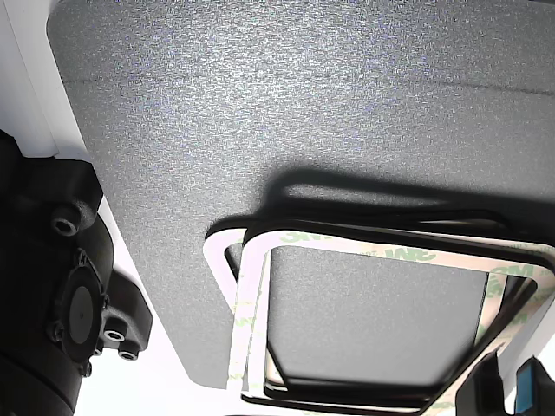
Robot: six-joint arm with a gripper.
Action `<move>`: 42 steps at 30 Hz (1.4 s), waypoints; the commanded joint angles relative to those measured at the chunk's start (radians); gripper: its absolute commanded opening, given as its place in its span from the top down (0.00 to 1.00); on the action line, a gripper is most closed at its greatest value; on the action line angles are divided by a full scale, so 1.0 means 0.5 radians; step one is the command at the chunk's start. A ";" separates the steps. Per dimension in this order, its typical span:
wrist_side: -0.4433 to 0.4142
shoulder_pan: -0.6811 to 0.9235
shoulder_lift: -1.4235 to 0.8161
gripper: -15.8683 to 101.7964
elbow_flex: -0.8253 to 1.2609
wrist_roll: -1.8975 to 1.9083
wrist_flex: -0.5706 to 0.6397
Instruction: Grab top frame and put it into gray box.
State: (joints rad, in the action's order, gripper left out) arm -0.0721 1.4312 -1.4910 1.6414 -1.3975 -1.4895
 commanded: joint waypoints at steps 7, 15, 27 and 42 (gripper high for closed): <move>0.031 -0.012 -0.061 0.49 0.012 0.049 0.052; 0.034 -0.009 -0.043 0.50 -0.018 0.043 0.043; 0.015 -0.009 -0.028 0.53 -0.009 0.043 0.092; 0.018 -0.009 -0.028 0.52 0.009 0.049 0.095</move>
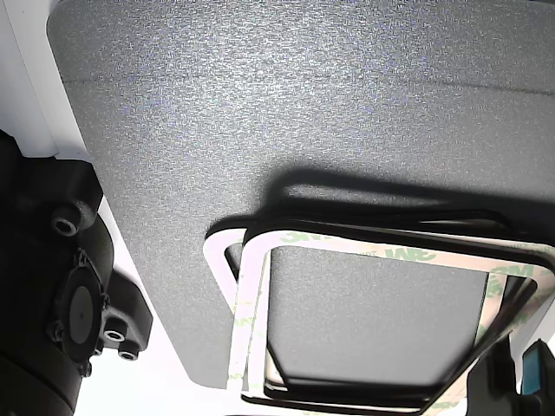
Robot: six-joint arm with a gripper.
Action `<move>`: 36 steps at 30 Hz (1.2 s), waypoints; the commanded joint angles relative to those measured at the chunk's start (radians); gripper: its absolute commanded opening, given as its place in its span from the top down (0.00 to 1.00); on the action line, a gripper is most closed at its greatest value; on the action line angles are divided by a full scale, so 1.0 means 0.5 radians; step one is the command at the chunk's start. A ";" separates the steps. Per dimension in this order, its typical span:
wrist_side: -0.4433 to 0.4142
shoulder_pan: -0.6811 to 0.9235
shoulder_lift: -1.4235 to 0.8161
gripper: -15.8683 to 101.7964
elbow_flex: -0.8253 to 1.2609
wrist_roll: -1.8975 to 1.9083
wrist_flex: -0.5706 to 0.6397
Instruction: Grab top frame and put it into gray box.
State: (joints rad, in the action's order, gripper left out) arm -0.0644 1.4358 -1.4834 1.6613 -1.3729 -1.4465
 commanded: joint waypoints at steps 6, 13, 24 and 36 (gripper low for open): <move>-0.003 -0.018 -0.046 0.52 0.009 -0.003 0.052; 0.000 -0.018 -0.055 0.57 0.037 0.015 0.080; 0.025 -0.015 -0.067 0.71 0.058 0.080 0.092; -0.043 -0.009 -0.077 0.96 -0.043 0.083 -0.012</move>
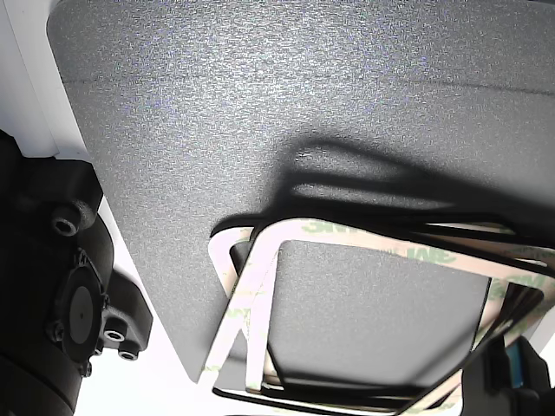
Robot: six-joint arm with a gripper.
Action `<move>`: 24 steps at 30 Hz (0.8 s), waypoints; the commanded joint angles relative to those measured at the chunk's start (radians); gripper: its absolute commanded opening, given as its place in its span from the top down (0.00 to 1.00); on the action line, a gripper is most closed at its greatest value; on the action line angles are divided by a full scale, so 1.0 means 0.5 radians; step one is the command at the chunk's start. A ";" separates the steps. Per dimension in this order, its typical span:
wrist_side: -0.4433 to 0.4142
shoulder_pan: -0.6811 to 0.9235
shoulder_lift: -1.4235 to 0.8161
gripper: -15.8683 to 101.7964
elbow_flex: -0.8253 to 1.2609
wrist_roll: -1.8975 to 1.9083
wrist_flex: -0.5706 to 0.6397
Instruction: Grab top frame and put it into gray box.
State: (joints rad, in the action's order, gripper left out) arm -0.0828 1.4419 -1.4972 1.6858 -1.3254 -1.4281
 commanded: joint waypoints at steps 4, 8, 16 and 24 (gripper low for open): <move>-0.012 -0.021 -0.046 0.96 -0.242 -0.077 -0.196; -0.031 -0.028 -0.040 0.96 -0.405 -0.086 -0.316; -0.080 -0.172 -0.080 0.96 -0.746 0.267 -0.383; -0.439 -0.356 -0.135 0.96 -1.025 1.157 -0.374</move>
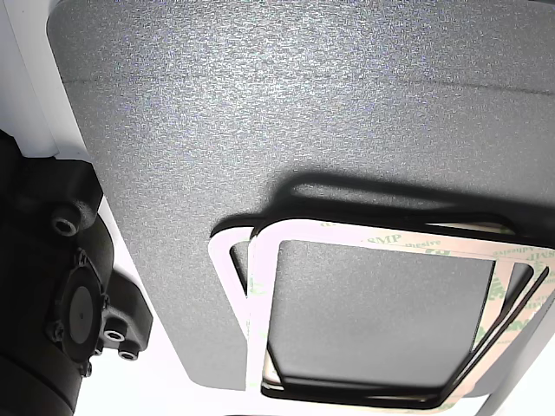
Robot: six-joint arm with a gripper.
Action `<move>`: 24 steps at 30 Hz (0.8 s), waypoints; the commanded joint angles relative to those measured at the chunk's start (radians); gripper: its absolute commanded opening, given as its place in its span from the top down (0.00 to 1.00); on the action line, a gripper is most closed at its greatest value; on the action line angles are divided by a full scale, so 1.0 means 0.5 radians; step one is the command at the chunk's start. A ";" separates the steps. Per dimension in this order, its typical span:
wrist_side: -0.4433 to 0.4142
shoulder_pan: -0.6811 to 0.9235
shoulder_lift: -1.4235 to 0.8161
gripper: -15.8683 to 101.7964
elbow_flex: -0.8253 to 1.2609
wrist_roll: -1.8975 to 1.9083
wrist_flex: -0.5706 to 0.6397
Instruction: Grab top frame and put it into gray box.
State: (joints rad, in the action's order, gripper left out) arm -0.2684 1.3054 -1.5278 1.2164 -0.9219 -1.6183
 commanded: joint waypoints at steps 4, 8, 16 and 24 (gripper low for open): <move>-0.218 -0.255 -0.166 0.96 -0.101 0.868 0.031; -0.472 -0.405 -0.224 0.96 -0.110 1.482 -0.037; -0.387 -0.920 -0.301 0.97 -0.034 2.267 -0.058; -0.110 -1.307 -0.187 0.97 -0.104 3.194 -0.071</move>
State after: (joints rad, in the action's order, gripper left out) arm -0.3820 0.7087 -1.6230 1.2118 0.4617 -1.6444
